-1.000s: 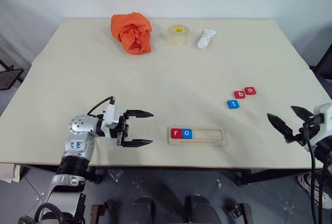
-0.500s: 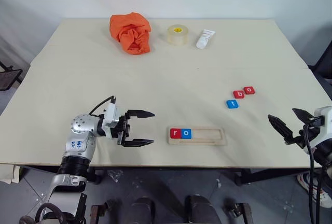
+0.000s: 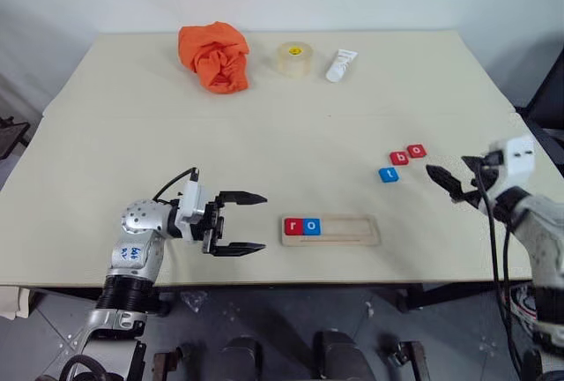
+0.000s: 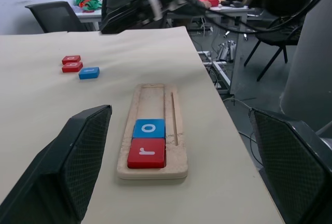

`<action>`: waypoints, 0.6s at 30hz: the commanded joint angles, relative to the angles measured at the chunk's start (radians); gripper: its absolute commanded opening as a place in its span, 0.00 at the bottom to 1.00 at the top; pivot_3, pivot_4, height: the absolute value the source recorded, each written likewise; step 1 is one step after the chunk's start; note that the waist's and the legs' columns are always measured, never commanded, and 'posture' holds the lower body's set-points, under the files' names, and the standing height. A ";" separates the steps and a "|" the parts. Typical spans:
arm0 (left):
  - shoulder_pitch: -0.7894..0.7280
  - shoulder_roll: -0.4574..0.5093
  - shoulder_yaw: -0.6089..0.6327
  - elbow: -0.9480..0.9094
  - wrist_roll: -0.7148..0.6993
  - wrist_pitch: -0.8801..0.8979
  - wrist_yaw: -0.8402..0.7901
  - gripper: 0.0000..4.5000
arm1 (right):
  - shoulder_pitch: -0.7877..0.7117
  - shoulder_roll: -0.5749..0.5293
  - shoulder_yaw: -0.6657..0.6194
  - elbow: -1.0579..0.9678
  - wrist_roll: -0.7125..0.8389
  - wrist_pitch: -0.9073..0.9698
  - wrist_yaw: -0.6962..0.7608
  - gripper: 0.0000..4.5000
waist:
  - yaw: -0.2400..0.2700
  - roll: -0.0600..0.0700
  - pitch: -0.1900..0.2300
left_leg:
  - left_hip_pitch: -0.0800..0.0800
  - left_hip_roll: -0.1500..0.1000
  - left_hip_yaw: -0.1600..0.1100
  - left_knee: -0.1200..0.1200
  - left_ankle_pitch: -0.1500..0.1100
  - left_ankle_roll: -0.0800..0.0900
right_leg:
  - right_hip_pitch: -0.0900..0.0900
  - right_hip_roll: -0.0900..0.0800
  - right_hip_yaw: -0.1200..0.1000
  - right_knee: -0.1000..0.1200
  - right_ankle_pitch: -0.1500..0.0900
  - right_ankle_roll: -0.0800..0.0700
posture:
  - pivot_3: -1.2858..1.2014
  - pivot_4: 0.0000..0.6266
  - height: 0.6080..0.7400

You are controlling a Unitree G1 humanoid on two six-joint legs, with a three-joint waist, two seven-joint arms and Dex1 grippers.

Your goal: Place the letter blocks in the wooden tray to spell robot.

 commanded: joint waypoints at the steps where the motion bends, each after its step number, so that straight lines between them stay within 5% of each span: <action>1: 0.014 -0.006 0.011 -0.053 -0.028 0.003 0.027 0.99 | -0.119 -0.003 0.064 0.132 -0.057 -0.007 0.026 1.00 | 0.000 0.000 0.000 | 0.000 0.000 0.000 0.000 0.000 0.000 | 0.000 0.000 0.000 0.000 0.000 0.000 | 0.52 0.24 1.00; 8: 0.061 0.007 0.016 -0.106 -0.056 0.031 0.030 0.99 | -0.307 0.076 0.139 0.362 -0.133 -0.037 -0.001 1.00 | 0.000 0.000 0.000 | -0.001 0.000 -0.001 -0.004 0.000 0.000 | -0.001 -0.001 -0.002 -0.002 0.000 0.000 | 0.52 0.24 1.00; 18: 0.097 0.012 0.025 -0.131 -0.052 0.024 0.075 0.99 | -0.309 0.155 0.117 0.381 -0.165 -0.034 -0.078 1.00 | -0.002 0.000 0.000 | -0.002 -0.001 -0.002 -0.002 0.000 0.000 | -0.001 -0.002 -0.003 -0.002 0.000 0.000 | 0.52 0.24 1.00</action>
